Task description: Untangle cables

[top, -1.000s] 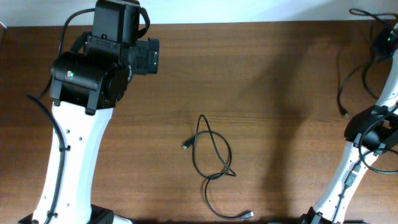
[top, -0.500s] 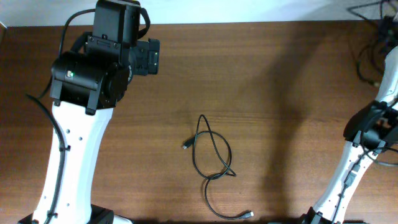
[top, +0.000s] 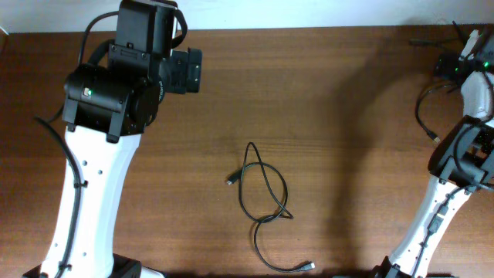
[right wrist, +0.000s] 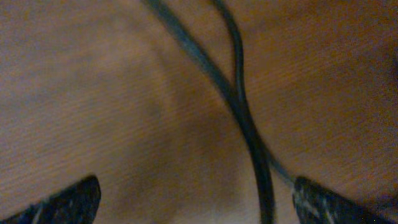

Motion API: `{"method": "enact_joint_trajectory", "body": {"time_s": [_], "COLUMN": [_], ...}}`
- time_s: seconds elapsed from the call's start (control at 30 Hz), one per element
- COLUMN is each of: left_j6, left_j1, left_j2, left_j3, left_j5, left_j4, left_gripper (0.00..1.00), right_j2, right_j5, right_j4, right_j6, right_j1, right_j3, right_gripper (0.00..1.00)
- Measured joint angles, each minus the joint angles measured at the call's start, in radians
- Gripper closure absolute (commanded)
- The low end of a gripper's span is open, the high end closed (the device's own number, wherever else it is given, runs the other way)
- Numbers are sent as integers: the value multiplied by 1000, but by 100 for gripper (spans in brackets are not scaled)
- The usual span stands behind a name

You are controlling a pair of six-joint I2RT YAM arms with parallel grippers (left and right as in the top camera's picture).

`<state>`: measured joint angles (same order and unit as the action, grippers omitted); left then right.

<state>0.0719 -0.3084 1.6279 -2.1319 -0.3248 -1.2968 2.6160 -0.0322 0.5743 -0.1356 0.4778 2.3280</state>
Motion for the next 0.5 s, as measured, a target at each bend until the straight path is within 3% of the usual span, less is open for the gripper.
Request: {"method": "enact_joint_trajectory", "body": {"time_s": [0.07, 0.17, 0.37, 0.43, 0.5], "left_j6": [0, 0, 0, 0, 0], "left_j1": [-1, -1, -1, -1, -1], "left_j2": [0, 0, 0, 0, 0], "left_j3": [0, 0, 0, 0, 0], "left_j5": [1, 1, -47, -69, -84], "left_j4": [0, 3, 60, 72, 103], "left_gripper": [1, 1, 1, 1, 1], "right_j2": [-203, -457, -827, -912, -1020], "right_j5": [68, 175, 256, 259, 263], "right_j4": [181, 296, 180, 299, 333], "right_j6": [-9, -29, -39, -81, -130], "right_j1": [-37, -120, -300, -346, -372], "right_j3": [7, 32, 57, 48, -122], "right_gripper": [2, 2, 2, 2, 2]}}
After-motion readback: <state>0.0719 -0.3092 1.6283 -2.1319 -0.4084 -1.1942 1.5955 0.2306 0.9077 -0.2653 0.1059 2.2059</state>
